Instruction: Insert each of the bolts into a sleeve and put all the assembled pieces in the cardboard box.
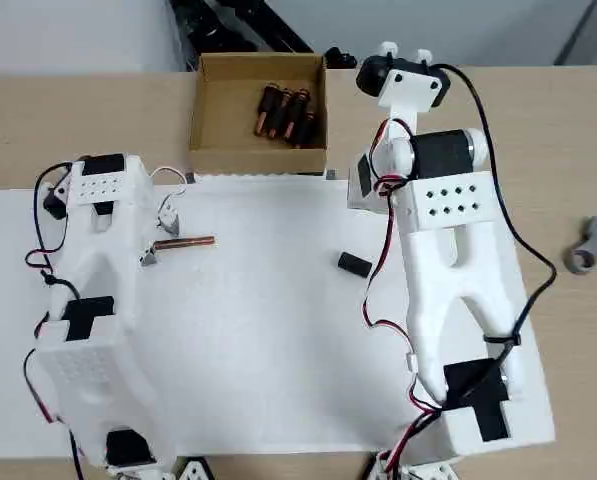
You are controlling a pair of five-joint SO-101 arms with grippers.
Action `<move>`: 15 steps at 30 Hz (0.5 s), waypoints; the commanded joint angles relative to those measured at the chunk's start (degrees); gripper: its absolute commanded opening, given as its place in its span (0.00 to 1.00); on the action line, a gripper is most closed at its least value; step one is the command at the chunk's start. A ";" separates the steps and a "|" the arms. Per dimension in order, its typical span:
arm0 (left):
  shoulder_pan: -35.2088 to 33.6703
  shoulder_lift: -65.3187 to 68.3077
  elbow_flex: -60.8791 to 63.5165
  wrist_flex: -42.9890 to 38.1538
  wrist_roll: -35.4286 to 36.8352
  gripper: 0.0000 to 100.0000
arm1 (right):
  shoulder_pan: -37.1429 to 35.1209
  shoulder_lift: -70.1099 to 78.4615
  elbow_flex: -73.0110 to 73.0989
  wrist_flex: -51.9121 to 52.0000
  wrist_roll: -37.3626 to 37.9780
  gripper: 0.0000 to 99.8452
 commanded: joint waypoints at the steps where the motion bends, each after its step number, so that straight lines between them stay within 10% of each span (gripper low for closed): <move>1: -0.97 3.16 0.48 -0.70 0.53 0.18 | 0.48 -2.59 -1.85 0.22 -0.44 0.01; 15: -0.79 3.16 -8.84 8.00 -9.05 0.01 | 0.48 -2.59 -1.85 0.22 -0.53 0.01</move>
